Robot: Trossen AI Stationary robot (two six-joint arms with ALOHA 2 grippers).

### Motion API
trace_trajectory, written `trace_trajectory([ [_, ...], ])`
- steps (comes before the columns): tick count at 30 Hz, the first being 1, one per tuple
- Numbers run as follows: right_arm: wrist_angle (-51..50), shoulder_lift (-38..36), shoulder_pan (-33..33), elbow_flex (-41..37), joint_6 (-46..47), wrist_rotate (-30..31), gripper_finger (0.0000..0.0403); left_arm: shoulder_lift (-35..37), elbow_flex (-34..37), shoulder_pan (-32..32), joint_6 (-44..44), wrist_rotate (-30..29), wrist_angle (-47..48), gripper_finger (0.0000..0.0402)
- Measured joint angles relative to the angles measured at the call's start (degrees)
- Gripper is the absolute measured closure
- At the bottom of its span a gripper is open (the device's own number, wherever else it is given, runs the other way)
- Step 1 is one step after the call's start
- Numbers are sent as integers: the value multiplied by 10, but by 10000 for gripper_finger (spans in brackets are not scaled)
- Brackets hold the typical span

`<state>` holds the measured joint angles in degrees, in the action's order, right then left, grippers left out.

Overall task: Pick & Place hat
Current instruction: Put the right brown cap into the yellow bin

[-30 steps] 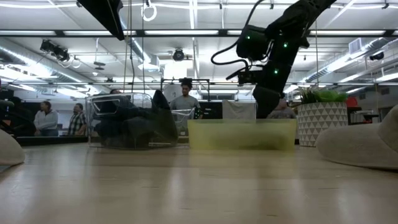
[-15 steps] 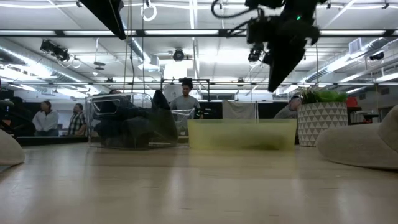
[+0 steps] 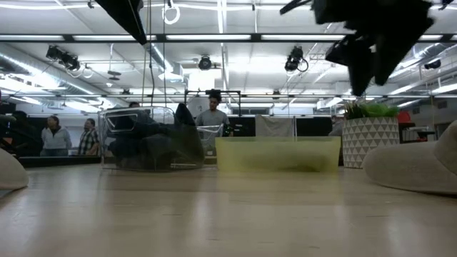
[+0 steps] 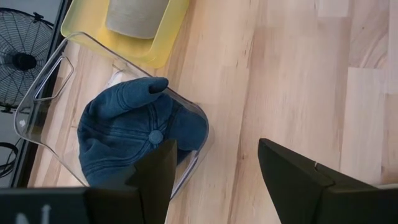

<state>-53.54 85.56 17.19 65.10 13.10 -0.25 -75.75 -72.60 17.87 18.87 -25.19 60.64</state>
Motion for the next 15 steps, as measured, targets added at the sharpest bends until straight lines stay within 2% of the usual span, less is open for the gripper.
trace_trajectory([
  [3,-2,0,39,0,13,-13,193,0,0,0,0,0,0,170],
  [8,-2,1,97,0,75,-16,196,0,0,0,0,0,0,170],
  [15,-2,35,155,0,126,-69,205,0,0,0,0,0,-6,170],
])
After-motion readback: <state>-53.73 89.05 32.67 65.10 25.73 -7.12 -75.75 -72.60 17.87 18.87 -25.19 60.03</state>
